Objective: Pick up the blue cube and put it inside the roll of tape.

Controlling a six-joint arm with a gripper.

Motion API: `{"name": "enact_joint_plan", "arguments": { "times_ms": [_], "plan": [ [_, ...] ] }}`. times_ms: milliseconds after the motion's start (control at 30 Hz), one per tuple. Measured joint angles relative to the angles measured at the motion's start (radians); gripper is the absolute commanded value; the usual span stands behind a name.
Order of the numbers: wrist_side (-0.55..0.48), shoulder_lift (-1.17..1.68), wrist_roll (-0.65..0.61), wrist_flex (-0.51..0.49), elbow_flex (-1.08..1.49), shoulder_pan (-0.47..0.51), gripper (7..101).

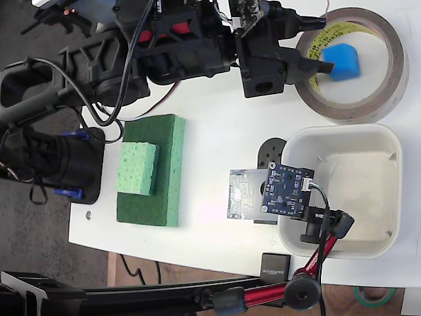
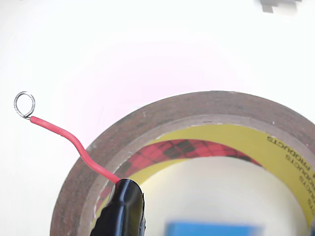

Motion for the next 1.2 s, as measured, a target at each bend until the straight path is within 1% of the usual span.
{"name": "enact_joint_plan", "arguments": {
  "times_ms": [133,267,333,467,633,733,833,1133,1167,1200],
  "plan": [
    [-0.002,0.028,-0.006,0.002,0.021,-0.003,100.0],
    [0.049,0.155,-0.021,0.069,0.123,-0.014,100.0],
    [0.083,0.273,-0.021,0.084,0.233,-0.012,100.0],
    [0.118,0.569,-0.029,0.163,0.502,0.011,100.0],
    [0.115,0.923,-0.043,0.267,0.815,0.058,100.0],
    [0.115,1.135,-0.060,0.276,1.003,0.086,100.0],
    [0.115,1.341,-0.072,0.308,1.169,0.109,100.0],
    [0.130,1.865,-0.052,0.495,1.488,0.123,100.3],
    [0.133,1.902,-0.054,0.509,1.513,0.117,100.3],
    [0.143,1.921,-0.058,0.502,1.529,0.109,100.3]
  ]
}}
